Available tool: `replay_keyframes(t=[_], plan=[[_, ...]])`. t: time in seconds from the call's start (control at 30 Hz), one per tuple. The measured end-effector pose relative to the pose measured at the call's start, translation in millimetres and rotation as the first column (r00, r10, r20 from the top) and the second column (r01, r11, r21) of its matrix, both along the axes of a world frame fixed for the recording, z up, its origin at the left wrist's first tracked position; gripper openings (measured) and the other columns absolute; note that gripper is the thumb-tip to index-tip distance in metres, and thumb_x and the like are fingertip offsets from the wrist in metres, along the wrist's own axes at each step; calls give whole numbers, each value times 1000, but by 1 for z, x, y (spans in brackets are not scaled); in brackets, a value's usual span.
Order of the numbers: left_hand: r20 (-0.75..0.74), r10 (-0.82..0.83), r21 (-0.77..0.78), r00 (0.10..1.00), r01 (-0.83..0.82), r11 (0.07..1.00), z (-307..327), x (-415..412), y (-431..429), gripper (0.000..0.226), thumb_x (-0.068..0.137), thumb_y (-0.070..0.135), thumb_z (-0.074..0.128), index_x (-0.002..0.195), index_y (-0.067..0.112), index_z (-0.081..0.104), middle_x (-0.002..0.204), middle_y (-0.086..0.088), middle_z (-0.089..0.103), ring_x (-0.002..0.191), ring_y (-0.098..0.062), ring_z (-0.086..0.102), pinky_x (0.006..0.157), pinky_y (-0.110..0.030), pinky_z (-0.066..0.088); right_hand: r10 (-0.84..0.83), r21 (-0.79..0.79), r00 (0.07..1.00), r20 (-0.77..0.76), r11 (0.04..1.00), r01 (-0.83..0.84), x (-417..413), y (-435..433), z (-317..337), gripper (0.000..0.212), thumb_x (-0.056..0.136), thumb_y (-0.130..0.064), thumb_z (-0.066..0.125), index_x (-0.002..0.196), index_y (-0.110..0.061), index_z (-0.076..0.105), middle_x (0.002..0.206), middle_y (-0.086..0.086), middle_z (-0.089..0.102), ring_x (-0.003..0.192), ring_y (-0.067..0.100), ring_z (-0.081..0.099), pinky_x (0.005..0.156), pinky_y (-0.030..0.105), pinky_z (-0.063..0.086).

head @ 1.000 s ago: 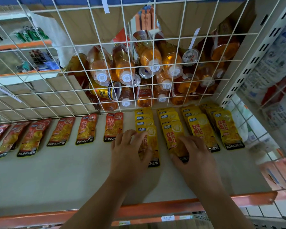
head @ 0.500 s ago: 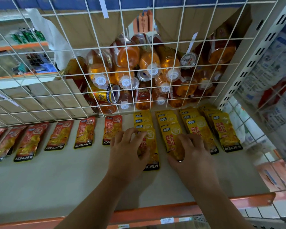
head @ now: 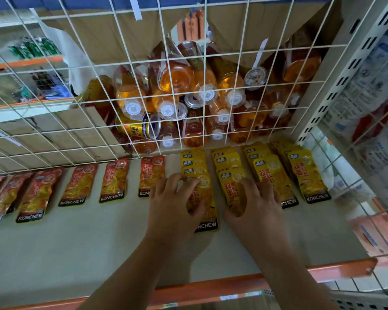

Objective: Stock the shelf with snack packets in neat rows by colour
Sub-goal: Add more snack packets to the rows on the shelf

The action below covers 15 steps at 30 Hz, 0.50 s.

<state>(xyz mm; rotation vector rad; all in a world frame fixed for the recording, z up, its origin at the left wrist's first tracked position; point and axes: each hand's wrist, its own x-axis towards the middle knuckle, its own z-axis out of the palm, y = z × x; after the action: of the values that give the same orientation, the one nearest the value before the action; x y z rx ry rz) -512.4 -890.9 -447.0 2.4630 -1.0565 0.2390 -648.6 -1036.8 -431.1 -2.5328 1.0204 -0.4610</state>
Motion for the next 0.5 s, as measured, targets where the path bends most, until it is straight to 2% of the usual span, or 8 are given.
replay_keyframes(t=[0.13,0.27,0.5], plan=[[-8,-1,-1,1000,0,1000,1,0,-1,50,87,56,55,127,30,68,126,3,59,116,-26,53,98,-48,47,-11,53,998,-67,998,15,5,0,7,71,73,-50,76,133,-29,44,119,5,49,111,32,50,87,43,49],[-7,-6,3,1000,6,1000,2,0,0,49,87,56,55,126,29,68,126,3,59,116,-25,52,97,-48,47,-42,82,997,-68,995,48,8,-1,12,71,73,-46,77,133,-27,45,118,6,50,111,33,50,90,43,47],[-24,-8,-3,1000,8,1000,2,0,-1,48,87,55,55,126,30,68,126,3,58,116,-25,52,97,-47,46,-67,23,997,-34,997,68,13,0,6,79,68,-52,81,131,-22,46,115,11,54,107,37,53,88,47,49]])
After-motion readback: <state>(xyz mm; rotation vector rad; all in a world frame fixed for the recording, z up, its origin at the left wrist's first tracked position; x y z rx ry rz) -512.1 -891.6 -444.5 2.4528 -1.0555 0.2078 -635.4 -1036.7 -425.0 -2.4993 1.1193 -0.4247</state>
